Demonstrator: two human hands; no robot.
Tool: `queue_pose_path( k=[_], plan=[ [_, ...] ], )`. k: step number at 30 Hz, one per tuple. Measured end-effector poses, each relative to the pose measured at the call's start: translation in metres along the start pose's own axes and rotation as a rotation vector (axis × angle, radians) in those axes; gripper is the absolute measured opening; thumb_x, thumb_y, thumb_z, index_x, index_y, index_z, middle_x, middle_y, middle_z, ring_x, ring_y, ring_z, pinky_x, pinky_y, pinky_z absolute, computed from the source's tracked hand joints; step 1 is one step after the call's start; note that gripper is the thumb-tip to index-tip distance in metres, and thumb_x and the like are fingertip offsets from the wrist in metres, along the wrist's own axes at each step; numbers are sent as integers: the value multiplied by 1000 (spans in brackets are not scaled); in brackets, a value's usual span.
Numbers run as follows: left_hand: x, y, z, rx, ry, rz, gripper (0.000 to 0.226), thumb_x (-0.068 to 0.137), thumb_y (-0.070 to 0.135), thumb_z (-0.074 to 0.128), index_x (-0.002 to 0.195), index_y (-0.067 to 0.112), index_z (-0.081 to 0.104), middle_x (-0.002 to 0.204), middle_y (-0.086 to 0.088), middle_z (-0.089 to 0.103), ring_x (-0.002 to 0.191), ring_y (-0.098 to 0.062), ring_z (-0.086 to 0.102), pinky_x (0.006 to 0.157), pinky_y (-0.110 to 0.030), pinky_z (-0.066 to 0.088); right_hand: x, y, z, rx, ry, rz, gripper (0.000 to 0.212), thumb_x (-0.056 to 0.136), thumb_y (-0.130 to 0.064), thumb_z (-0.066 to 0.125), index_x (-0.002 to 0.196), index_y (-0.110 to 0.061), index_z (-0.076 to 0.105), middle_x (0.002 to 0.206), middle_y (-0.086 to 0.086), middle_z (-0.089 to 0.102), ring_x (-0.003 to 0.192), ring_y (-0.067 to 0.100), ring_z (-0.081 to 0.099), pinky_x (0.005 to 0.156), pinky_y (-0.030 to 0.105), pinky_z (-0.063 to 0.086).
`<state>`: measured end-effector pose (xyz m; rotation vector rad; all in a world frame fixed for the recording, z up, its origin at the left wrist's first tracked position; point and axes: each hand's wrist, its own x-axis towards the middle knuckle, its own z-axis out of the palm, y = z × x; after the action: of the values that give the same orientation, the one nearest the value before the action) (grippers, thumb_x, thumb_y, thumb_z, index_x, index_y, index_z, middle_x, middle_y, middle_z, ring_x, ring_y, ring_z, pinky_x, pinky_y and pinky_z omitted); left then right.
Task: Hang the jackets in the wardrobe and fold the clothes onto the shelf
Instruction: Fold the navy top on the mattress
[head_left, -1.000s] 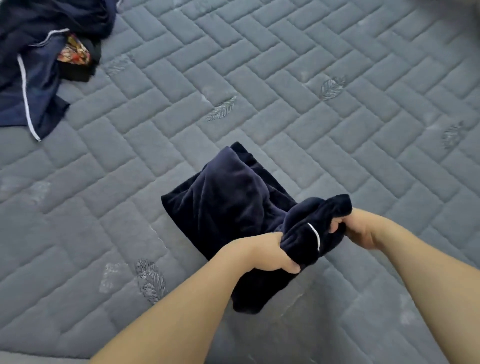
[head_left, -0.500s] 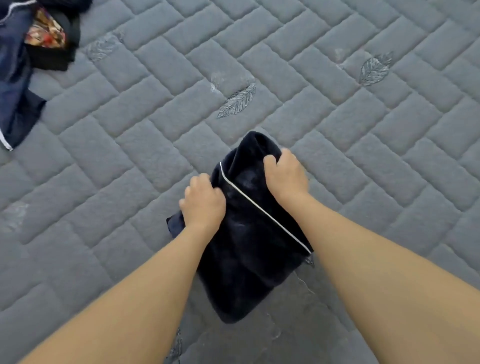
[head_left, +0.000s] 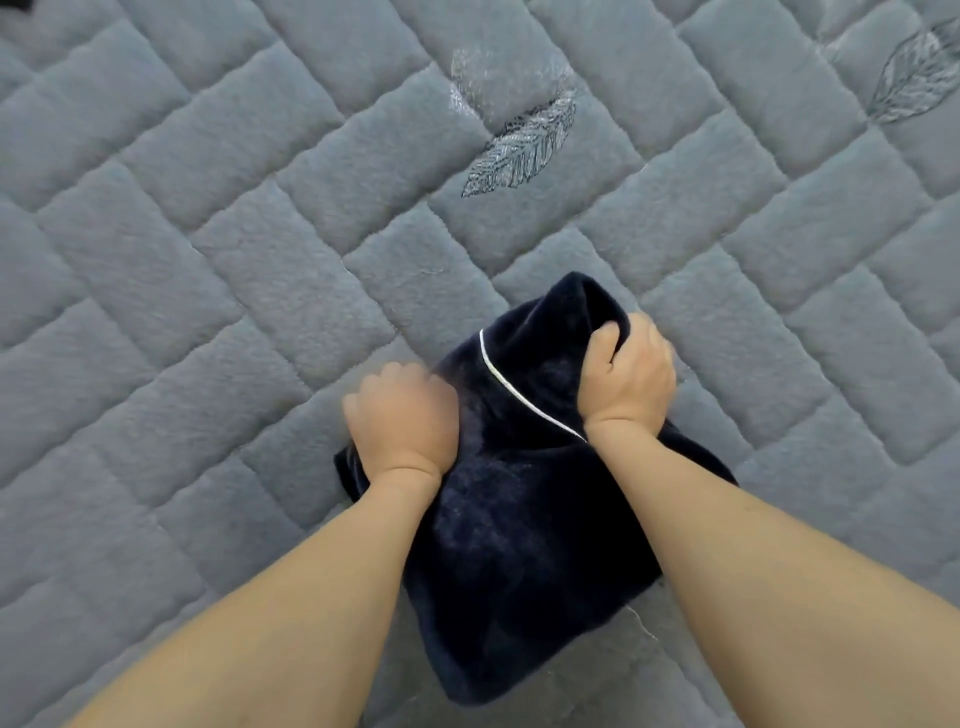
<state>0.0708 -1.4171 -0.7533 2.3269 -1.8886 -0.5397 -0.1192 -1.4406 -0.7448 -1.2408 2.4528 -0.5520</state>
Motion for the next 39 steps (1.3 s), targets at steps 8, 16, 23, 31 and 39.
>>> queue_pose_path(
  k=[8, 16, 23, 31, 39],
  plan=[
    [10, -1, 13, 70, -33, 8, 32, 85, 38, 22, 67, 16, 39, 75, -13, 53, 71, -34, 48, 67, -40, 22, 13, 11, 14, 15, -49, -42, 55, 86, -41, 21, 86, -1, 59, 87, 18, 61, 85, 36, 54, 79, 41, 34],
    [10, 0, 13, 67, -32, 13, 36, 84, 40, 17, 68, 16, 38, 77, -13, 54, 74, -34, 48, 69, -42, 26, 16, 13, 12, 21, -70, -67, 45, 85, -47, 17, 77, -13, 46, 83, 10, 56, 84, 33, 51, 79, 40, 34],
    [9, -1, 12, 65, 4, 25, 46, 84, 45, 8, 67, 15, 39, 74, -1, 39, 73, -24, 33, 68, -37, 17, 18, 15, 7, 17, -113, -36, 62, 79, -66, 10, 73, -14, 43, 84, 2, 51, 92, 29, 50, 88, 42, 35],
    [-18, -16, -26, -122, -235, 73, 57, 80, 58, 12, 85, 21, 55, 94, -1, 54, 97, -27, 49, 80, -37, 29, -9, 25, -56, 567, -670, -102, 73, 57, -80, 72, 119, -54, 43, 113, -40, 56, 106, -20, 51, 86, 2, 41],
    [-77, 16, -83, 0, -448, 157, 42, 83, 51, 37, 71, 13, 51, 71, -3, 59, 66, -20, 53, 52, -32, 32, -66, 48, -159, 431, -1148, 363, 75, 47, -60, 90, 112, -27, 71, 102, -2, 76, 93, 18, 73, 85, 36, 55]
  ],
)
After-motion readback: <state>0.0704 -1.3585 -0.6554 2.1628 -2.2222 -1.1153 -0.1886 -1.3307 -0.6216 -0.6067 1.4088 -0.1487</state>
